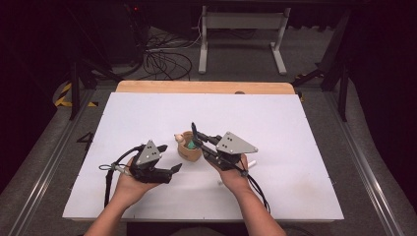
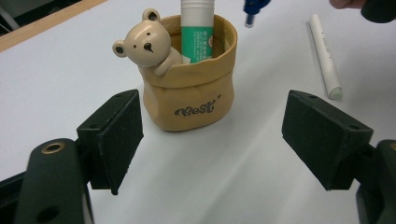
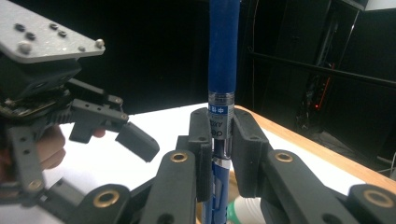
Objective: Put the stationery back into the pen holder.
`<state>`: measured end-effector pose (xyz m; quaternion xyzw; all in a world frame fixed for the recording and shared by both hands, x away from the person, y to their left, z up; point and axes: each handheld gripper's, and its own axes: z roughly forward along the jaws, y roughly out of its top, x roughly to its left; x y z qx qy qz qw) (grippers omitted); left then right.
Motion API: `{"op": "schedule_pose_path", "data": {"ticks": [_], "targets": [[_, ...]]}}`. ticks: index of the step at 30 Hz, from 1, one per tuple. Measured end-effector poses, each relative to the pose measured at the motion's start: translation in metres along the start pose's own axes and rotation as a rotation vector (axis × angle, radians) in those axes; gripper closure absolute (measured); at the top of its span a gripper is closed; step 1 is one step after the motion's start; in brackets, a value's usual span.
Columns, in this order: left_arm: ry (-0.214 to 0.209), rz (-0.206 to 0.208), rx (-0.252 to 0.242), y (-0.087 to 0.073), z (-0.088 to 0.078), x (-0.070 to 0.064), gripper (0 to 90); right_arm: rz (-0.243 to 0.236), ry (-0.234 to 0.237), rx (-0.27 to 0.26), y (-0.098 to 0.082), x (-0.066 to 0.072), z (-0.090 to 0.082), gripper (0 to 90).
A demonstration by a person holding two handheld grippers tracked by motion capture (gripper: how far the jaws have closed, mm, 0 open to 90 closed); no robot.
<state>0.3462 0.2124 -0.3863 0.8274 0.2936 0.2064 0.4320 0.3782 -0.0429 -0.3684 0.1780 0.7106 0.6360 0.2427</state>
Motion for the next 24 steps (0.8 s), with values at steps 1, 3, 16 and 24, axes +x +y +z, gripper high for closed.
{"op": "schedule_pose_path", "data": {"ticks": [1, 3, 16, 24], "targets": [[0.002, 0.003, 0.000, 0.000, 0.000, 0.000, 21.1, 0.003, 0.001, -0.004, 0.000, -0.001, 0.002, 80.0], [0.001, 0.001, 0.000, 0.000, 0.000, 0.001, 21.1, 0.009, 0.002, -0.006, -0.001, -0.002, 0.007, 80.0], [0.004, -0.002, -0.004, 0.000, -0.001, 0.001, 21.3, -0.048, -0.034, 0.053, -0.015, -0.006, 0.024, 80.0], [0.004, -0.005, -0.005, 0.000, -0.001, 0.001, 21.5, -0.075, -0.075, 0.093, -0.026, -0.012, 0.031, 80.0]]}}
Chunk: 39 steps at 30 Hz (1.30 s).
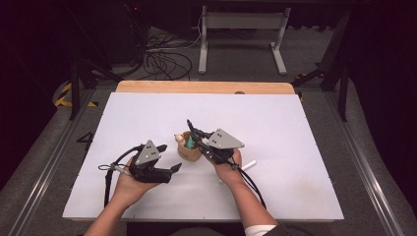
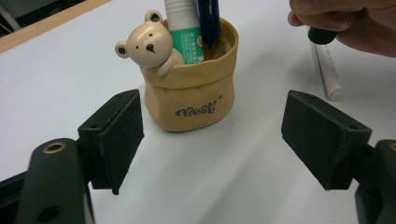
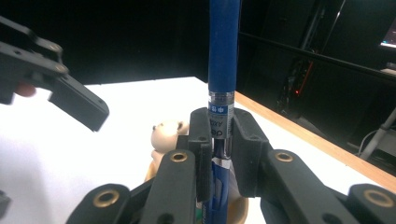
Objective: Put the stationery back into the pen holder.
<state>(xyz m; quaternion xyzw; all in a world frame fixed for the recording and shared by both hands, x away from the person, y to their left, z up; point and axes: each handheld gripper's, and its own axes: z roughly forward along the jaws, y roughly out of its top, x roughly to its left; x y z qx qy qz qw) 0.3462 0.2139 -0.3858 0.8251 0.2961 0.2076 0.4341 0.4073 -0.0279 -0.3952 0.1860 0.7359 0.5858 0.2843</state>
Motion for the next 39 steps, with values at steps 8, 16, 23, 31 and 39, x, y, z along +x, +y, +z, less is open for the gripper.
{"op": "schedule_pose_path", "data": {"ticks": [8, 16, 23, 31, 39], "targets": [[-0.003, 0.004, 0.005, 0.000, 0.000, 0.000, 21.7, -0.016, -0.017, 0.022, -0.004, -0.001, 0.006, 79.8], [-0.003, 0.000, 0.007, 0.000, 0.001, 0.000, 21.8, 0.008, -0.024, 0.030, -0.006, -0.005, 0.008, 78.7], [-0.004, -0.003, 0.007, 0.000, 0.001, 0.000, 21.8, 0.029, -0.026, 0.042, -0.004, -0.008, 0.011, 77.0], [-0.002, -0.002, 0.006, -0.001, 0.001, 0.000, 21.9, 0.035, -0.029, 0.057, -0.002, -0.010, 0.014, 74.9], [-0.003, -0.001, 0.005, -0.001, 0.002, 0.000, 21.9, 0.047, -0.032, 0.076, -0.003, -0.013, 0.014, 65.8]]}}
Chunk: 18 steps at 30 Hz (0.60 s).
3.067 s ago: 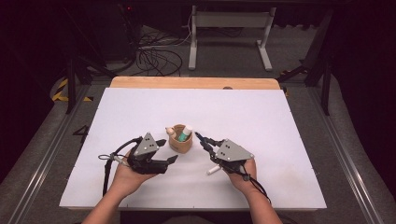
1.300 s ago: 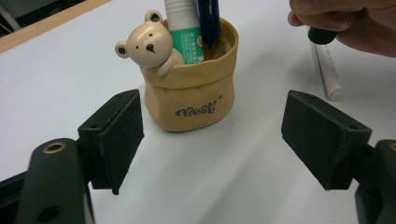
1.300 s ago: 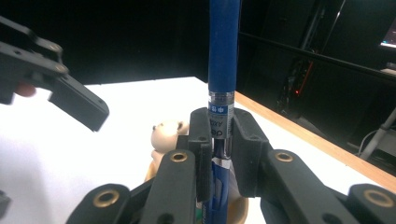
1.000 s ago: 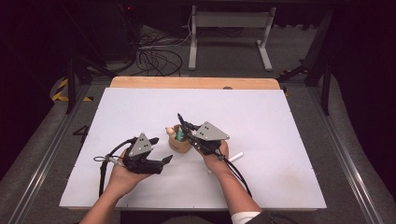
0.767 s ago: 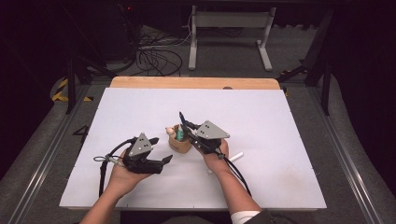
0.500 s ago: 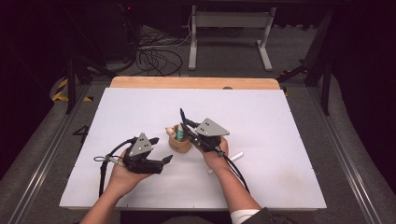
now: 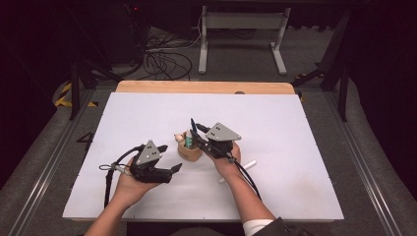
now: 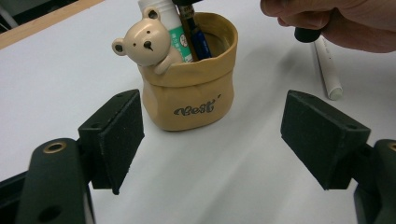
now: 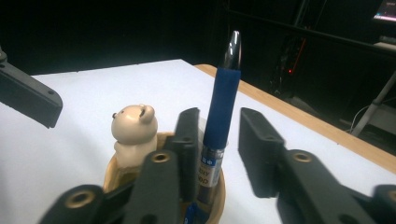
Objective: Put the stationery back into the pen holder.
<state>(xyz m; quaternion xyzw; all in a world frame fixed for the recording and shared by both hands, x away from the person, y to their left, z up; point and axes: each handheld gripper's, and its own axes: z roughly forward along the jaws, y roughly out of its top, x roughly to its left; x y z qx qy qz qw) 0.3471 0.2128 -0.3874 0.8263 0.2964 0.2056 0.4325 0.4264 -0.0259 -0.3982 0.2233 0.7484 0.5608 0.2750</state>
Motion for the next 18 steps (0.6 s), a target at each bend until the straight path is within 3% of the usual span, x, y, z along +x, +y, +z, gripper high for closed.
{"op": "schedule_pose_path", "data": {"ticks": [6, 18], "targets": [[-0.011, -0.027, -0.021, 0.000, 0.000, 0.001, 21.8, 0.029, 0.014, -0.003, 0.000, -0.004, -0.004, 53.1], [-0.009, -0.022, -0.026, 0.000, 0.001, 0.000, 21.7, 0.081, 0.016, 0.006, 0.003, -0.009, -0.016, 31.8]]}}
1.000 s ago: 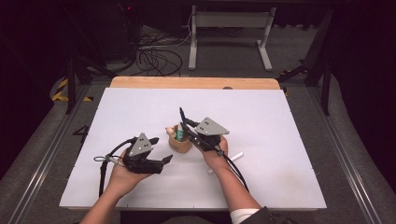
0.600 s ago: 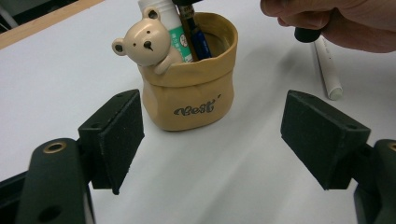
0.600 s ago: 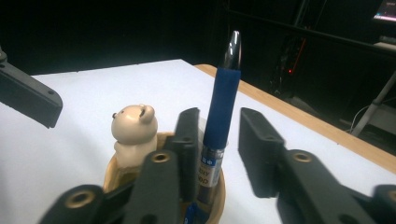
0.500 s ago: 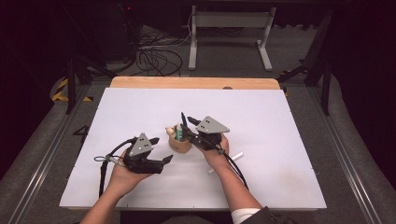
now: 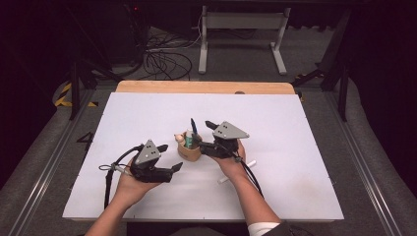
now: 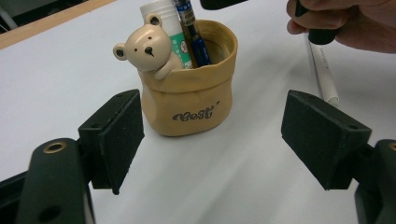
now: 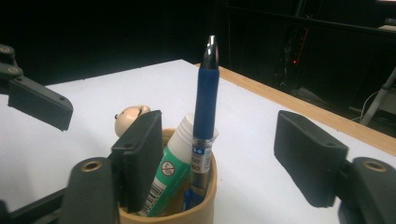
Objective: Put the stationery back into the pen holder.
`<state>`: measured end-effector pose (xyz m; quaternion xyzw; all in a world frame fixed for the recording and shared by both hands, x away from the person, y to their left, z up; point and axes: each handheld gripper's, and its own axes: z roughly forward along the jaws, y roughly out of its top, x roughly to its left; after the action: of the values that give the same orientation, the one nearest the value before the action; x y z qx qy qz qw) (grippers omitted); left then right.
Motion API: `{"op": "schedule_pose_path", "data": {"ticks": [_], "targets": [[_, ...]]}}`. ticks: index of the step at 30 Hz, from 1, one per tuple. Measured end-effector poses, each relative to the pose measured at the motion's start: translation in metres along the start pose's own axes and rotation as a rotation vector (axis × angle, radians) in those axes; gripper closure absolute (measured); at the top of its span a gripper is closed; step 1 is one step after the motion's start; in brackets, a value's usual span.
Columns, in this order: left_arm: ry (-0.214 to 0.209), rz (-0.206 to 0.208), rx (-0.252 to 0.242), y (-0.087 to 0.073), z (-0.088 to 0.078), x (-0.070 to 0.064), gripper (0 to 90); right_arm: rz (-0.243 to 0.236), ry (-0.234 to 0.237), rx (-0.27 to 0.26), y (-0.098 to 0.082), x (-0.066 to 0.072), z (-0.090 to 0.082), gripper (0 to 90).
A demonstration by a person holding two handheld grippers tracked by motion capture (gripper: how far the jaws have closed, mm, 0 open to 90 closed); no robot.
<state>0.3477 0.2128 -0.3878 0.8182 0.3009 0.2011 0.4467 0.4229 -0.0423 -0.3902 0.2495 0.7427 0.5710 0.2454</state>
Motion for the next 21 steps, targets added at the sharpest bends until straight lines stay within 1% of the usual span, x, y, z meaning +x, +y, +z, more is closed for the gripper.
{"op": "schedule_pose_path", "data": {"ticks": [5, 7, 15, 16, 17, 20, 21], "targets": [[0.000, -0.002, -0.002, 0.000, 0.000, 0.000, 21.7, 0.016, 0.007, -0.009, 0.002, -0.002, -0.007, 27.0], [0.000, -0.003, -0.003, 0.000, 0.000, -0.001, 21.7, 0.015, 0.006, -0.014, 0.003, -0.003, -0.009, 25.7], [0.000, -0.002, -0.009, 0.001, -0.001, -0.001, 21.7, 0.042, 0.002, -0.026, 0.003, -0.008, -0.018, 20.4], [0.004, 0.003, -0.009, 0.001, 0.000, -0.001, 21.7, 0.047, 0.000, -0.024, 0.003, -0.009, -0.020, 19.3], [0.001, -0.002, -0.010, 0.002, 0.000, -0.002, 21.6, 0.051, 0.000, -0.027, 0.003, -0.010, -0.021, 18.2], [-0.001, 0.005, -0.014, 0.003, 0.000, -0.002, 21.6, 0.063, -0.002, -0.030, 0.003, -0.012, -0.028, 15.2], [-0.003, 0.002, -0.015, 0.003, 0.000, -0.003, 21.6, 0.066, -0.002, -0.033, 0.003, -0.013, -0.031, 14.3]]}}
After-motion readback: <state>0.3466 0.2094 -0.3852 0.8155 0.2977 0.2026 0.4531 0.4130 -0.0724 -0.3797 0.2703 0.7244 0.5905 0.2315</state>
